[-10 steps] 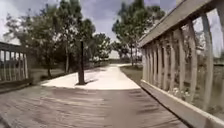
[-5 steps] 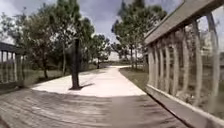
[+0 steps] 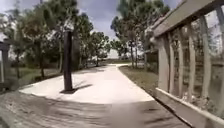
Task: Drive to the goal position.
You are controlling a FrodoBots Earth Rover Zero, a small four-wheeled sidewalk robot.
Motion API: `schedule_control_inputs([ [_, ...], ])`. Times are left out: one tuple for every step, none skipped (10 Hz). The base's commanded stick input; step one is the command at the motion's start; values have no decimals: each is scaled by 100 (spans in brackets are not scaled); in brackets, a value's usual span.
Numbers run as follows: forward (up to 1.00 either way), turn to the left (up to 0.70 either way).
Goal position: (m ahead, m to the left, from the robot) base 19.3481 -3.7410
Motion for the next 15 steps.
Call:
schedule_control_inputs([
  [70,0],
  [70,0],
  [70,0],
  [70,0],
  [70,0],
  [70,0],
  [70,0],
  [70,0],
  [70,0],
  [70,0],
  [70,0],
  [70,0],
  [70,0],
  [70,0],
  [70,0],
])
